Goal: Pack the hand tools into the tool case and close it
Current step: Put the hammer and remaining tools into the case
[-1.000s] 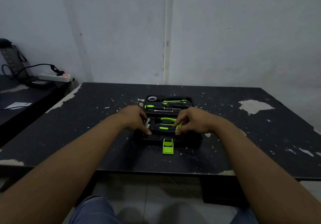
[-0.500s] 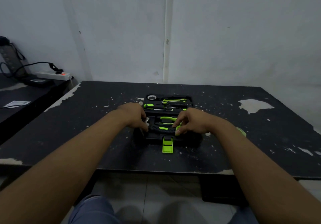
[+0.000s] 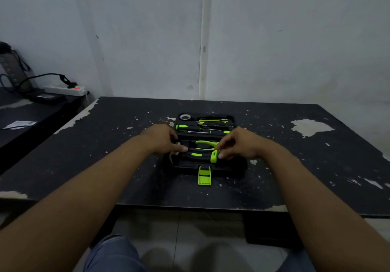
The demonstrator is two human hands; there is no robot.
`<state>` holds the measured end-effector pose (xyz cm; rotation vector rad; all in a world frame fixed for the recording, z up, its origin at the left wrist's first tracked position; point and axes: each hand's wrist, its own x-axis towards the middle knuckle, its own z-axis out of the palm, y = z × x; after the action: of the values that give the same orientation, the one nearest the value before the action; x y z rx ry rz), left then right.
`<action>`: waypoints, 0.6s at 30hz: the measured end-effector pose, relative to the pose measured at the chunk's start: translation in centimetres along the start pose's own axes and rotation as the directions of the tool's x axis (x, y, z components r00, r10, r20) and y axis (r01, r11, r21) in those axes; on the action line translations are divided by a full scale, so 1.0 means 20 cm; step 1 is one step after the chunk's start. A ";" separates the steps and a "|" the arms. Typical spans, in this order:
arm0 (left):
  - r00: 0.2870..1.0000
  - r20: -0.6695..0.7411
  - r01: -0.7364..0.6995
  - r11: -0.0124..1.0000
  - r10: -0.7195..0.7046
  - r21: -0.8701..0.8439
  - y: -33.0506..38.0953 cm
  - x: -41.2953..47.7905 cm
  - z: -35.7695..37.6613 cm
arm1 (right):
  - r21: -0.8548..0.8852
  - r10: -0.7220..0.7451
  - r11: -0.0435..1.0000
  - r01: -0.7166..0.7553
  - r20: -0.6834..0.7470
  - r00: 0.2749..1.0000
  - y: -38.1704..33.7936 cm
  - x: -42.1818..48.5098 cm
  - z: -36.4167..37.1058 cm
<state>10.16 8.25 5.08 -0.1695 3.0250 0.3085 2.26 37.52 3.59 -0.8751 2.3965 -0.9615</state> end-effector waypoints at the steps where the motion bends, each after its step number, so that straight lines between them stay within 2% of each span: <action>1: 1.000 0.012 -0.003 1.000 0.003 -0.026 0.00 0.00 0.01 | 0.006 0.000 1.000 0.000 -0.005 1.000 0.00 0.01 0.01; 4: 0.999 0.047 0.009 0.997 -0.005 -0.077 0.03 -0.01 0.03 | 0.015 -0.016 1.000 0.016 -0.019 1.000 0.00 0.02 0.04; 9: 0.997 0.071 0.030 0.997 -0.025 -0.069 0.03 -0.01 0.05 | -0.031 0.033 0.999 -0.033 -0.016 0.999 -0.02 0.05 0.05; 13: 0.997 0.080 0.024 0.998 -0.019 -0.058 0.04 -0.01 0.04 | 0.089 0.016 0.996 -0.016 -0.001 1.000 -0.05 0.06 0.04; 18: 0.996 0.086 0.025 0.995 -0.017 -0.093 0.04 -0.02 0.05 | 0.051 0.036 0.998 -0.035 -0.002 0.999 -0.06 0.05 0.10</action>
<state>10.57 9.27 4.31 -0.1897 2.9239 0.4454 3.12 35.34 3.00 -0.8102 2.3710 -1.0070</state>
